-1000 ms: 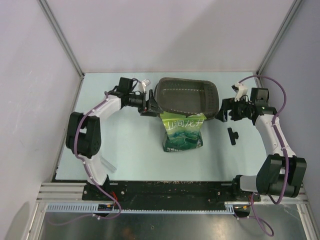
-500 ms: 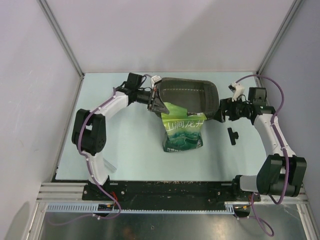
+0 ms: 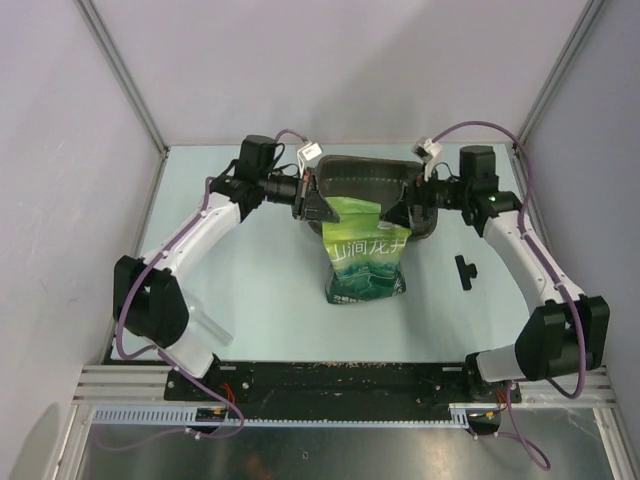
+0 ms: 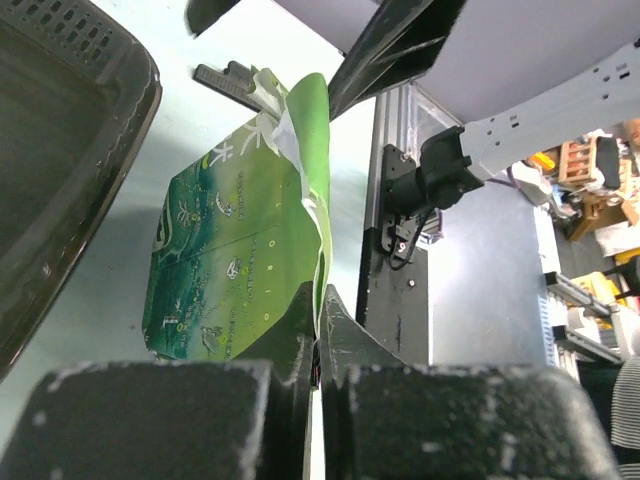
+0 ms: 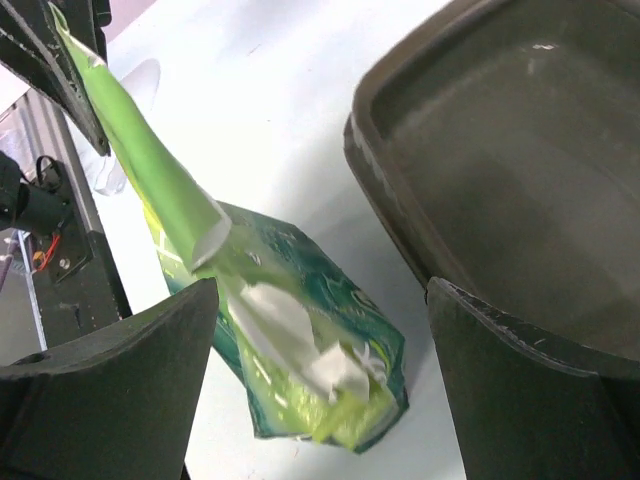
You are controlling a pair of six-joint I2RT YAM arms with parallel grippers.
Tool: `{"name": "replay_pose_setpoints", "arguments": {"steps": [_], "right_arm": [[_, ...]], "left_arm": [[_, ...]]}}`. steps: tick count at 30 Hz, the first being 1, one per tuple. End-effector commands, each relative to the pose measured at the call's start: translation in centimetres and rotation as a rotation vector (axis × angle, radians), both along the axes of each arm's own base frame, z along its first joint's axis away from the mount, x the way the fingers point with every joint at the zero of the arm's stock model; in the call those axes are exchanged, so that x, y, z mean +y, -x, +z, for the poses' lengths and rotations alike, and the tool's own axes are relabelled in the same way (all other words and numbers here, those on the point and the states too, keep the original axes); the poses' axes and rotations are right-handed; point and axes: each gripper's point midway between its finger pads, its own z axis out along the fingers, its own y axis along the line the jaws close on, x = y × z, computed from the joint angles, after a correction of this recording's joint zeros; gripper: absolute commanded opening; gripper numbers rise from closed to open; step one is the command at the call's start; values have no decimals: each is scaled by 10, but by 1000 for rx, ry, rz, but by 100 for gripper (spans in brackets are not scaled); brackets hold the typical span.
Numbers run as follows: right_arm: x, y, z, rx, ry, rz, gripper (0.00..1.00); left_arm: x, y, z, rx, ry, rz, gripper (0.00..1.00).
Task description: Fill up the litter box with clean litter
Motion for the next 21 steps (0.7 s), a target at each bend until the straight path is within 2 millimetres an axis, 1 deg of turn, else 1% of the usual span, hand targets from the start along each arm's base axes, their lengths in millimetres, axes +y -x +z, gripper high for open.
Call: {"name": "replay_pose_setpoints", "arguments": {"steps": [1, 2, 3, 5, 6, 9, 11, 12, 14, 15, 16, 17, 18, 19, 20, 21], "right_arm": [[29, -14, 15, -94, -45, 89, 89], [38, -14, 18, -118, -52, 113, 90], [44, -16, 14, -113, -54, 128, 89], [53, -17, 18, -129, -66, 158, 86], [60, -17, 15, -122, -67, 178, 79], [68, -15, 23, -140, -91, 208, 62], [72, -13, 29, -147, -105, 224, 55], [73, -11, 30, -148, -110, 237, 47], [74, -8, 34, -155, -116, 247, 37], [75, -5, 37, -158, -123, 261, 26], [73, -4, 41, -165, -126, 261, 20], [75, 0, 44, -172, -130, 273, 13], [74, 0, 46, -178, -128, 270, 0], [76, 5, 52, -197, -130, 277, 0], [76, 7, 54, -200, -128, 280, 0], [76, 7, 59, -224, -124, 286, 0]], "left_arm": [[6, 3, 7, -140, 5, -8, 0], [7, 2, 7, -142, 4, -6, 0], [7, 2, 7, -146, 3, -4, 0], [7, 1, 7, -154, 2, -3, 0], [7, 0, 7, -157, 0, 0, 0], [7, -2, 6, -159, -5, 6, 0], [6, -4, 6, -163, -10, 14, 1], [6, -3, 6, -167, -9, 13, 1], [6, -6, 6, -198, -16, 17, 4], [6, -8, 7, -208, -18, 19, 8], [5, -10, 7, -219, -22, 25, 15], [5, -12, 7, -230, -29, 33, 28], [4, -15, 10, -261, -29, 33, 34], [2, -15, 11, -284, -31, 28, 41], [1, -19, 11, -317, -47, 40, 50], [-1, -21, 14, -387, -57, 31, 52]]}}
